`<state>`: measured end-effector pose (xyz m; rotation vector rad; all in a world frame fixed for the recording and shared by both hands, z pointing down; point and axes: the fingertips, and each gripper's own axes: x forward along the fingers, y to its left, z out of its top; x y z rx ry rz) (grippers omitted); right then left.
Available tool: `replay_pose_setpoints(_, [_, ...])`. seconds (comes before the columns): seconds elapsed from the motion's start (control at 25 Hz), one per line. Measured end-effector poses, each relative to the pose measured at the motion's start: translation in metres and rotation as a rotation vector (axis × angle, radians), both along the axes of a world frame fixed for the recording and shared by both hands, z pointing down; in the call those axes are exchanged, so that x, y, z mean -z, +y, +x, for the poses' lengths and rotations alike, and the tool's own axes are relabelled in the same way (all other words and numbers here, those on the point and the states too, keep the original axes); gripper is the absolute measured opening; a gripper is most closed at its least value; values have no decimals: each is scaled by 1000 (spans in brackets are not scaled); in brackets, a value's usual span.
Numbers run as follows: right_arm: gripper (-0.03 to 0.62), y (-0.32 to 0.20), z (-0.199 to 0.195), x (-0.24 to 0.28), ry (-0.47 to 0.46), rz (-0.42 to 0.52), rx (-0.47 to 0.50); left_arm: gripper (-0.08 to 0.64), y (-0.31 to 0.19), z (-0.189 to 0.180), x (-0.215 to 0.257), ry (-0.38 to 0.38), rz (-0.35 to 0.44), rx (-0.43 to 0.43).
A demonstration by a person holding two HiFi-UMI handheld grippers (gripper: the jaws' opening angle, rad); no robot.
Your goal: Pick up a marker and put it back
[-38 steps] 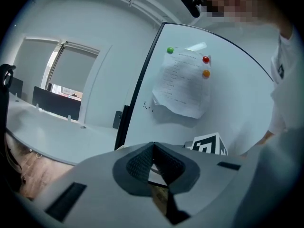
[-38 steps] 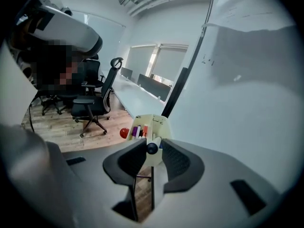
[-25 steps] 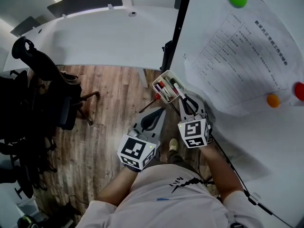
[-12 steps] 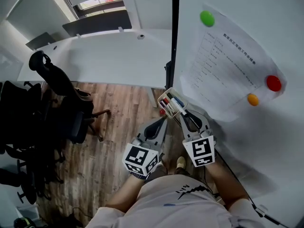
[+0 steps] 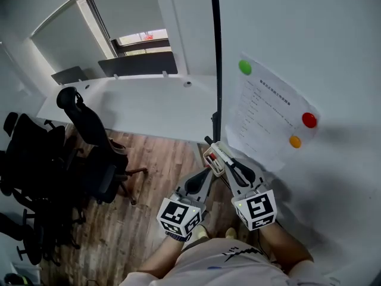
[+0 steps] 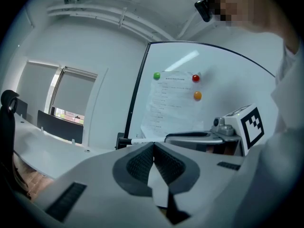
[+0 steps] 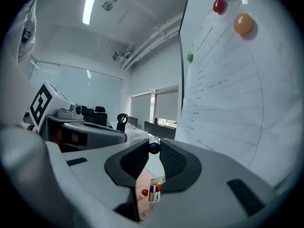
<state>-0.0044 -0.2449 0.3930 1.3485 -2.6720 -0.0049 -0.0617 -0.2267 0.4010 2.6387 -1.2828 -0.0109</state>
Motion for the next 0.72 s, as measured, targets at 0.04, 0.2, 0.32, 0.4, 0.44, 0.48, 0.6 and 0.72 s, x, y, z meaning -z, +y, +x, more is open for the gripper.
replay_pose_setpoints(0.04, [77,2,0,7,-9,11,3,12,1,0,5,3,12,1])
replay_pose_setpoints(0.2, [77,8,2,23,-34,35,11,12,5,1,24,11,51,4])
replay_pose_setpoints(0.32, [77,11,4,30,-44,47,12,12,6,4,31,13,67,1])
replay_pose_setpoints(0.4, [77,13,6,32,-51,48,12,12,8,6,34,14,72,0])
replay_pose_setpoints(0.44, [77,14,7,32,-54,46,13,12,8,7,35,16,73,0])
replay_pose_setpoints(0.48, [77,15,8,32,-57,44,13,12,10,8,35,19,73,-1])
replay_pose_setpoints(0.6, [77,18,10,35,-65,45,10,12,11,10,37,23,73,-1])
replay_pose_setpoints(0.72, [77,16,12,38,-71,54,8,12,9,11,38,20,79,1])
